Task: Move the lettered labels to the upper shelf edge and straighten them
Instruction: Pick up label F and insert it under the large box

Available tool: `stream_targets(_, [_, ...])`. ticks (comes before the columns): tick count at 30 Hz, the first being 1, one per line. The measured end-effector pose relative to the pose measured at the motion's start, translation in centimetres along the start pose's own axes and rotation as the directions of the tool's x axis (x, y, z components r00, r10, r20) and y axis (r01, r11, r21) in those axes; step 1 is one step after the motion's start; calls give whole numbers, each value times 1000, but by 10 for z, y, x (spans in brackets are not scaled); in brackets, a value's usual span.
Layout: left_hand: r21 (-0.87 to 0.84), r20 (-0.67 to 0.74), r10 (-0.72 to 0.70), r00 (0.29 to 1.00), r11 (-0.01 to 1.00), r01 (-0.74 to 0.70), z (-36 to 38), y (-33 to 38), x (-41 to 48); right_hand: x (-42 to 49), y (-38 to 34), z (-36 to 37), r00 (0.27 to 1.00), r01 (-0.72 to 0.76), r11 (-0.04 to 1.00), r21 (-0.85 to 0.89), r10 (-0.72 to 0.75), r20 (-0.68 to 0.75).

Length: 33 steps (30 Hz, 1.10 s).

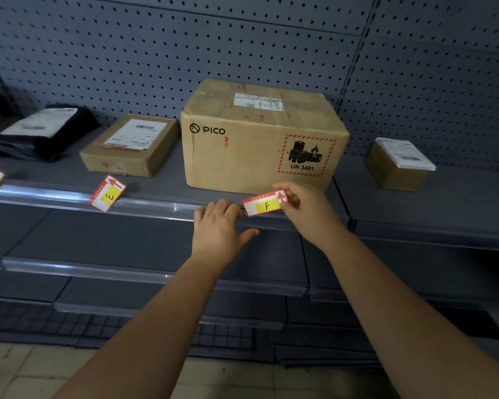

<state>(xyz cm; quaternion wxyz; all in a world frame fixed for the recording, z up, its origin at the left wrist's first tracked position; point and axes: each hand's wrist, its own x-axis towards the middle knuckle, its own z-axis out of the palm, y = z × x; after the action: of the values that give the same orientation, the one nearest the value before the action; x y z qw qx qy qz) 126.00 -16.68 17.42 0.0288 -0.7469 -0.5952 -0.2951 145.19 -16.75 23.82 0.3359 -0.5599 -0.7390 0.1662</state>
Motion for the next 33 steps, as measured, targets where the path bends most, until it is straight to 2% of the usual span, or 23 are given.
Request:
stream_targets(5, [-141, 83, -3, 997, 990, 15, -10, -5, 3, 6, -3, 3, 995, 101, 989, -109, -100, 8])
stream_targets(12, [-191, 107, -6, 994, 981, 27, -14, -10, 1, 13, -10, 6, 992, 111, 986, -124, -116, -41])
stream_targets(18, [-227, 143, 10, 990, 974, 23, -20, -12, 0, 13, -15, 20, 992, 89, 975, -202, -68, 108])
stream_targets(22, [-232, 168, 12, 986, 972, 27, -28, -14, 0, 9, -16, 23, 996, 41, 985, -167, -26, 90])
stream_targets(27, [-208, 151, 13, 988, 978, 19, -52, -16, -11, -14, -19, 9, 999, -22, 994, -110, 19, -26])
stream_targets(33, [-177, 121, 54, 991, 984, -32, -82, -13, -39, -56, -30, 9, 999, 20, 993, -117, -17, 28])
